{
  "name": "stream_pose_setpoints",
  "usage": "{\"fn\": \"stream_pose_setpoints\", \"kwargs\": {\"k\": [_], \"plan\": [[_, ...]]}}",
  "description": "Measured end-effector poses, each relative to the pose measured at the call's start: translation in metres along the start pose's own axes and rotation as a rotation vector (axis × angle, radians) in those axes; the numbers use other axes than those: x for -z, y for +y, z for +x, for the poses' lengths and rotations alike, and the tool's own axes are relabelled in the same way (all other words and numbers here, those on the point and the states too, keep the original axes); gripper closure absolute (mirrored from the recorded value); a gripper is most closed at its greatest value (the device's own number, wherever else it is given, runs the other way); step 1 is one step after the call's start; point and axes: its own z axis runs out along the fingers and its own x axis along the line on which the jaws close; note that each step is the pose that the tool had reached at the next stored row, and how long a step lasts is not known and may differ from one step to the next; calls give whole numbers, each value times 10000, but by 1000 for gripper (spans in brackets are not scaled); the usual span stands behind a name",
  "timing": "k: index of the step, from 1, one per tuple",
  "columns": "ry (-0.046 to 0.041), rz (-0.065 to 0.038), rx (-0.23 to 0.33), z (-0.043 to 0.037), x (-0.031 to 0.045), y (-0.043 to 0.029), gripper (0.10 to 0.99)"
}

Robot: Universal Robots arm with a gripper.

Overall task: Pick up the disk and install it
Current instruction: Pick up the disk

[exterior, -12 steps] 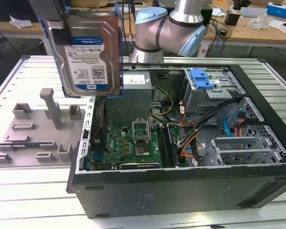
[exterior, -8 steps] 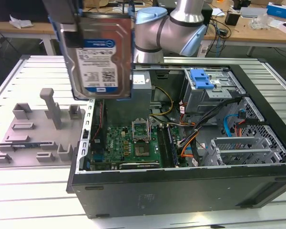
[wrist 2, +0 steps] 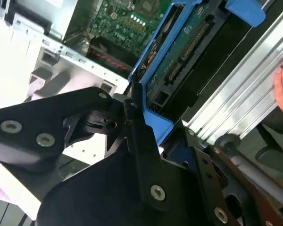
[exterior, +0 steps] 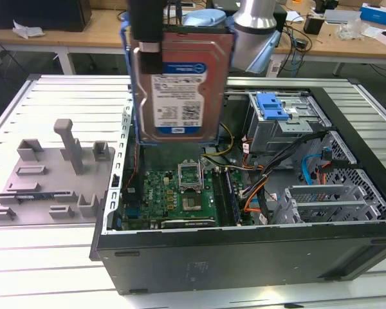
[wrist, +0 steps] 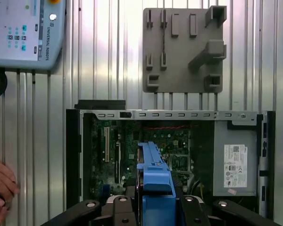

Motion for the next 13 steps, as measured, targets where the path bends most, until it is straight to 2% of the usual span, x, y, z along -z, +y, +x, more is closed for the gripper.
{"fn": "stream_pose_setpoints", "kwargs": {"k": [1,2,5,7,10,13], "plan": [[-1,1,0,23,0,-105,718],[0,0,0,32,1,-146,718],[-1,1,-2,81,1,-377,718],[0,1,-1,99,0,-477,718],[-1,0,1,116,-1,-584,718],[0,0,-1,116,-1,-584,718]]}}
